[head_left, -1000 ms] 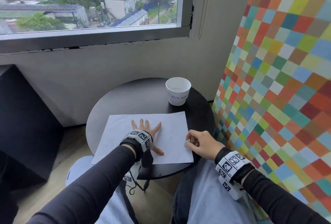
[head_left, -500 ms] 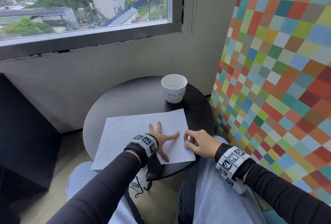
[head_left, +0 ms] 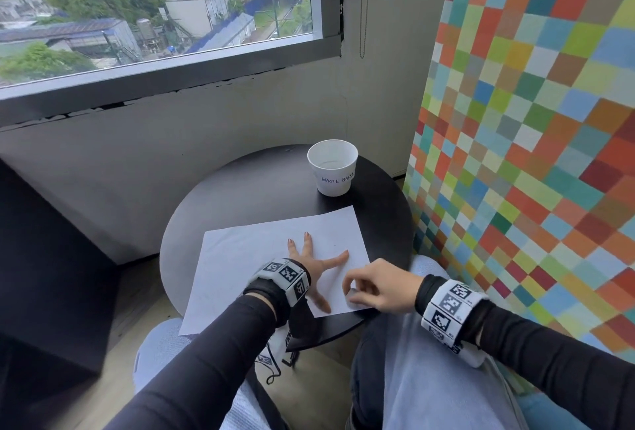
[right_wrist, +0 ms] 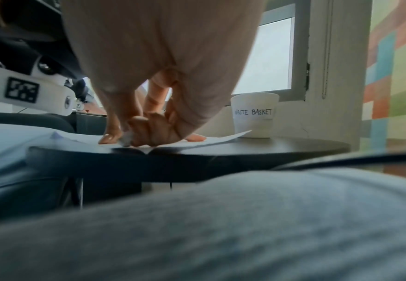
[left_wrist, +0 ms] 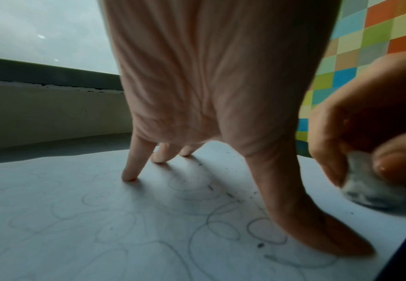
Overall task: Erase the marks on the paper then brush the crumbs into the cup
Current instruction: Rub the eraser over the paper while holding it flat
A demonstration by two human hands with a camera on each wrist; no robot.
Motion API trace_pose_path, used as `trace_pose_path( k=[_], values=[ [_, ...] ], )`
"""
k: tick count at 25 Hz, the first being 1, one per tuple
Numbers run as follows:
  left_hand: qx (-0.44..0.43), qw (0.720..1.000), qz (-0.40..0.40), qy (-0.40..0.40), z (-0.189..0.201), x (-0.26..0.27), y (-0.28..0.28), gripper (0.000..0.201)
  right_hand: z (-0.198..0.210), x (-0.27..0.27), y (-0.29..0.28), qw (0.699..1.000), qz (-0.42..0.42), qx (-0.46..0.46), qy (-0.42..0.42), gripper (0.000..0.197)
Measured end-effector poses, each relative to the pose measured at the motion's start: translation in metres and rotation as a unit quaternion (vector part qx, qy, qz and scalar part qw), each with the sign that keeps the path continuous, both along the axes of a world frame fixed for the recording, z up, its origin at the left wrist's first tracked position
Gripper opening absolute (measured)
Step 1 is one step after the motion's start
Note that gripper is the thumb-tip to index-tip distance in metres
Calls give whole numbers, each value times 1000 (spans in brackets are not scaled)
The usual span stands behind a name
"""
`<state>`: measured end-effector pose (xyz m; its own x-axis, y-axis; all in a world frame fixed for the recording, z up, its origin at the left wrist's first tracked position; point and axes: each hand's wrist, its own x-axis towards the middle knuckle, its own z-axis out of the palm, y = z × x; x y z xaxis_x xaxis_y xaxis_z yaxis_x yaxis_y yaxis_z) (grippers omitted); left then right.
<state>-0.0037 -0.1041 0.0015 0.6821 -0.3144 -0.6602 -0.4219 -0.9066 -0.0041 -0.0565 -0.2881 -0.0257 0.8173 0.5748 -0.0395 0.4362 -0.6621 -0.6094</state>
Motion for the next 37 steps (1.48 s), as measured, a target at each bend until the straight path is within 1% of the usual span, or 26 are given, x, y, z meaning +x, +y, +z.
trace_pose_path(
  k=[3,4,6,7,8,10,11,14,15,18,23,26,29,30,33,34,35,37],
  values=[
    [3,1000,6,0,0,0,-1,116,0,10,-8,996,-83,17,-29,5],
    [7,1000,6,0,0,1,-2,117,1,10,-9,997,-75,18,-29,6],
    [15,1000,2,-1,-1,2,-4,118,0,4,-3,1000,-7,7,-17,7],
    [16,1000,2,-2,-1,2,-4,118,0,2,1,1000,14,5,-16,8],
    [14,1000,4,-4,-2,2,-4,118,0,2,2,1000,9,9,-22,8],
    [5,1000,6,-5,-3,2,-2,118,0,6,0,999,-36,20,-31,8],
    [3,1000,5,-6,-3,2,-1,118,0,7,1,999,-38,18,-29,9],
    [-4,1000,8,-8,-5,2,-1,117,0,2,9,999,24,6,-24,10],
    [-9,1000,12,-10,-6,2,0,117,1,2,10,999,24,6,-27,10],
    [-39,999,26,-12,-9,0,8,113,2,9,4,999,-43,5,-25,9],
    [-63,998,17,-16,-10,0,26,106,-5,18,-9,992,-119,-9,-40,6],
    [-59,998,33,-12,-10,-2,20,103,-9,23,-9,987,-150,-31,-45,7],
    [-49,998,44,-5,-9,-1,10,104,-9,22,-10,981,-185,-28,-46,9],
    [-45,998,46,-4,-10,0,9,104,-9,19,-8,984,-170,-22,-44,9],
    [-33,998,47,-2,-12,2,8,106,-4,2,7,999,-42,-20,-23,10],
    [-31,998,45,-4,-12,2,7,106,-3,1,10,999,-19,-26,-24,10],
    [-29,999,45,-4,-12,1,7,107,-3,3,9,999,-25,-26,-32,9],
    [-28,998,50,-1,-11,0,6,106,-3,11,1,994,-90,-17,-56,11]
  ],
)
